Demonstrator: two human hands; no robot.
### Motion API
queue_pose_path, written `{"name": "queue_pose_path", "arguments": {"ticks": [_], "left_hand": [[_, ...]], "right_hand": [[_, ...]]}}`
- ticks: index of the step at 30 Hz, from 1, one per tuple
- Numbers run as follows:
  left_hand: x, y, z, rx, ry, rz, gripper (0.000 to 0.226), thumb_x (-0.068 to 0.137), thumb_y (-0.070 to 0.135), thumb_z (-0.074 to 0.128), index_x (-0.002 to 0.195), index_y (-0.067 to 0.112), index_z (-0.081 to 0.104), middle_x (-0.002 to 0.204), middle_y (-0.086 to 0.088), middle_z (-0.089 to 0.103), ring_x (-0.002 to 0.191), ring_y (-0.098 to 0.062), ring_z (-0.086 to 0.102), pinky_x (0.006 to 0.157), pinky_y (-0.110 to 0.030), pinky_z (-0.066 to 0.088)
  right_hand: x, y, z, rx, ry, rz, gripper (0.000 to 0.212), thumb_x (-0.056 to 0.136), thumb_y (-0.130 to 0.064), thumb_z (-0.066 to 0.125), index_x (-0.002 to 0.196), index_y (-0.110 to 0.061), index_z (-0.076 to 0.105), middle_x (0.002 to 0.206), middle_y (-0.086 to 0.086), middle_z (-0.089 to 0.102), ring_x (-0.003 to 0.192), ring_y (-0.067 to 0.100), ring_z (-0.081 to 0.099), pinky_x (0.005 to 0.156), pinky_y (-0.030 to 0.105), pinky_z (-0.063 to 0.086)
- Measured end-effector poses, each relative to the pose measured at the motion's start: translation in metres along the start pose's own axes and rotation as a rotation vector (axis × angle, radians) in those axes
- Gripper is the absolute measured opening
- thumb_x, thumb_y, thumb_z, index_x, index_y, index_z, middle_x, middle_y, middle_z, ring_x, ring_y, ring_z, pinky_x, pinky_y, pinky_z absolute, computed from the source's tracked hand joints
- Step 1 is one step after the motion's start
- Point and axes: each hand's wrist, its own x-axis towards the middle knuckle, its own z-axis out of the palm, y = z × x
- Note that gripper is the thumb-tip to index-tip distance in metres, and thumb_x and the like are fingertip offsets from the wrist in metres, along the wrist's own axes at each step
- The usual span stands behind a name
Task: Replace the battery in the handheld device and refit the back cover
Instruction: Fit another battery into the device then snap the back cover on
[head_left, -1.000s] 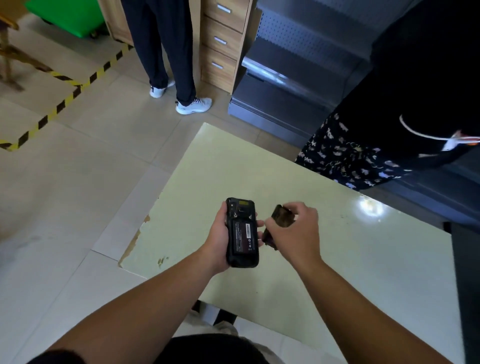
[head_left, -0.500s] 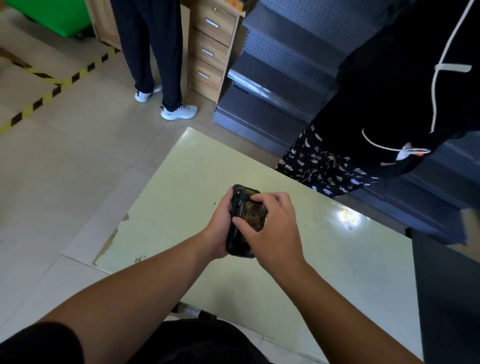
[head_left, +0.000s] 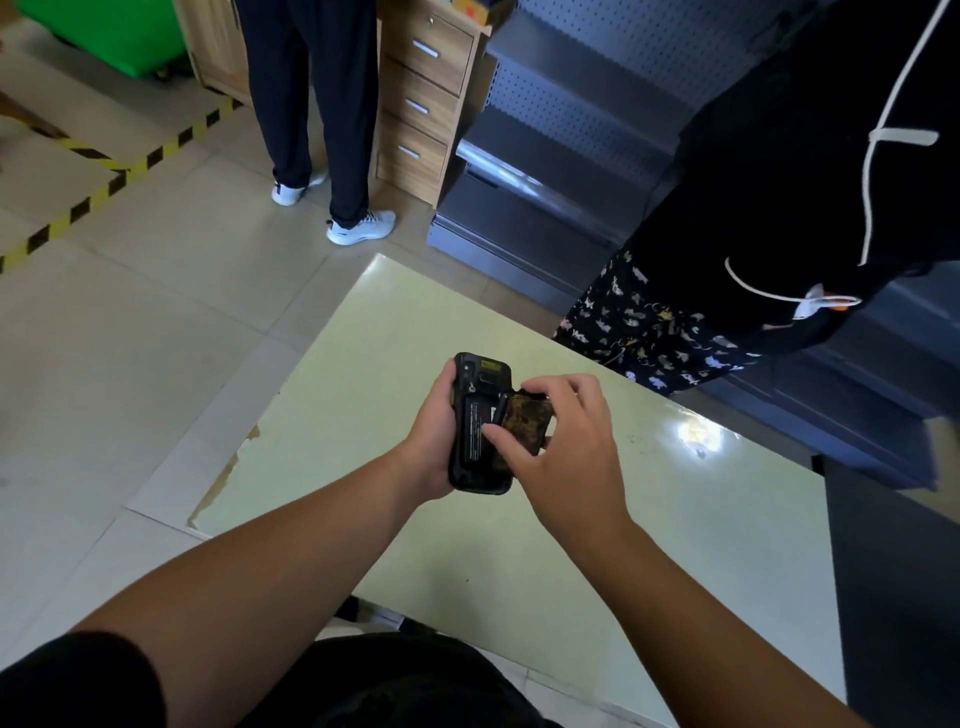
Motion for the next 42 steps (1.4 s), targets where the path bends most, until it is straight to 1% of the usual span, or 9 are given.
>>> {"name": "queue_pose_path", "arguments": {"ticks": [3, 7, 12, 18, 24, 30, 33, 38, 42], "left_hand": [[-0.003, 0.004, 0.005, 0.011, -0.025, -0.011, 0.083, 0.085, 0.083, 0.032, 0.100, 0.018, 0.082, 0.100, -0.011, 0.080, 0.089, -0.030, 0.076, 0.068, -0.040, 0.064], [-0.005, 0.009, 0.014, 0.065, -0.028, 0.006, 0.082, 0.084, 0.084, 0.034, 0.105, 0.019, 0.080, 0.103, -0.008, 0.080, 0.094, -0.028, 0.075, 0.076, -0.037, 0.062], [-0.009, 0.014, 0.018, 0.067, -0.052, 0.005, 0.080, 0.083, 0.083, 0.038, 0.107, 0.018, 0.079, 0.100, -0.009, 0.079, 0.091, -0.029, 0.074, 0.074, -0.038, 0.063], [-0.014, 0.017, 0.027, 0.061, -0.099, -0.041, 0.077, 0.080, 0.082, 0.046, 0.092, 0.015, 0.082, 0.090, -0.010, 0.080, 0.081, -0.030, 0.076, 0.070, -0.039, 0.063], [-0.021, 0.016, 0.035, 0.072, -0.154, -0.078, 0.074, 0.079, 0.080, 0.049, 0.081, 0.014, 0.082, 0.081, -0.008, 0.079, 0.072, -0.029, 0.076, 0.062, -0.037, 0.062], [-0.028, 0.015, 0.042, 0.095, -0.182, -0.108, 0.073, 0.081, 0.079, 0.052, 0.082, 0.012, 0.080, 0.080, -0.009, 0.078, 0.073, -0.028, 0.075, 0.063, -0.034, 0.062], [-0.031, 0.014, 0.047, 0.101, -0.210, -0.126, 0.074, 0.083, 0.078, 0.048, 0.080, 0.011, 0.080, 0.078, -0.009, 0.077, 0.071, -0.027, 0.075, 0.062, -0.033, 0.062], [-0.035, 0.016, 0.053, 0.060, -0.229, -0.107, 0.076, 0.087, 0.076, 0.047, 0.084, 0.009, 0.081, 0.082, -0.011, 0.079, 0.075, -0.028, 0.076, 0.062, -0.034, 0.062], [-0.035, 0.019, 0.058, 0.043, -0.192, -0.090, 0.075, 0.087, 0.076, 0.045, 0.086, 0.010, 0.081, 0.085, -0.011, 0.078, 0.077, -0.029, 0.075, 0.066, -0.034, 0.063]], "right_hand": [[0.003, -0.004, -0.003, -0.014, 0.038, -0.002, 0.049, 0.077, -0.042, 0.086, 0.117, -0.024, 0.063, 0.116, -0.007, 0.049, 0.110, 0.016, 0.053, 0.076, 0.038, 0.059], [0.006, -0.012, -0.005, -0.036, 0.091, -0.018, 0.049, 0.077, -0.044, 0.086, 0.116, -0.026, 0.062, 0.116, -0.008, 0.049, 0.109, 0.014, 0.053, 0.077, 0.037, 0.059], [0.000, -0.016, -0.009, -0.087, 0.117, -0.091, 0.052, 0.078, -0.047, 0.085, 0.119, -0.025, 0.062, 0.118, -0.006, 0.051, 0.110, 0.014, 0.051, 0.070, 0.041, 0.061], [-0.001, -0.013, -0.015, -0.090, 0.153, -0.178, 0.053, 0.077, -0.047, 0.085, 0.117, -0.021, 0.062, 0.118, -0.002, 0.052, 0.109, 0.017, 0.051, 0.064, 0.038, 0.059], [0.002, -0.002, -0.019, -0.098, 0.130, -0.256, 0.057, 0.080, -0.054, 0.077, 0.120, -0.016, 0.062, 0.118, 0.001, 0.053, 0.110, 0.020, 0.052, 0.075, 0.039, 0.058], [-0.003, 0.010, -0.014, -0.089, 0.106, -0.264, 0.060, 0.085, -0.059, 0.071, 0.120, -0.011, 0.062, 0.116, 0.005, 0.057, 0.108, 0.022, 0.054, 0.089, 0.042, 0.052], [-0.003, 0.013, -0.017, -0.061, 0.121, -0.283, 0.060, 0.085, -0.058, 0.072, 0.119, -0.009, 0.063, 0.116, 0.006, 0.056, 0.108, 0.023, 0.054, 0.091, 0.041, 0.050], [0.005, 0.008, -0.026, -0.075, 0.190, -0.372, 0.060, 0.085, -0.056, 0.075, 0.120, -0.008, 0.062, 0.115, 0.008, 0.054, 0.108, 0.022, 0.052, 0.093, 0.037, 0.049], [0.006, 0.008, -0.033, -0.015, 0.211, -0.430, 0.061, 0.083, -0.053, 0.079, 0.118, -0.006, 0.060, 0.115, 0.008, 0.052, 0.108, 0.024, 0.054, 0.091, 0.043, 0.052]]}}
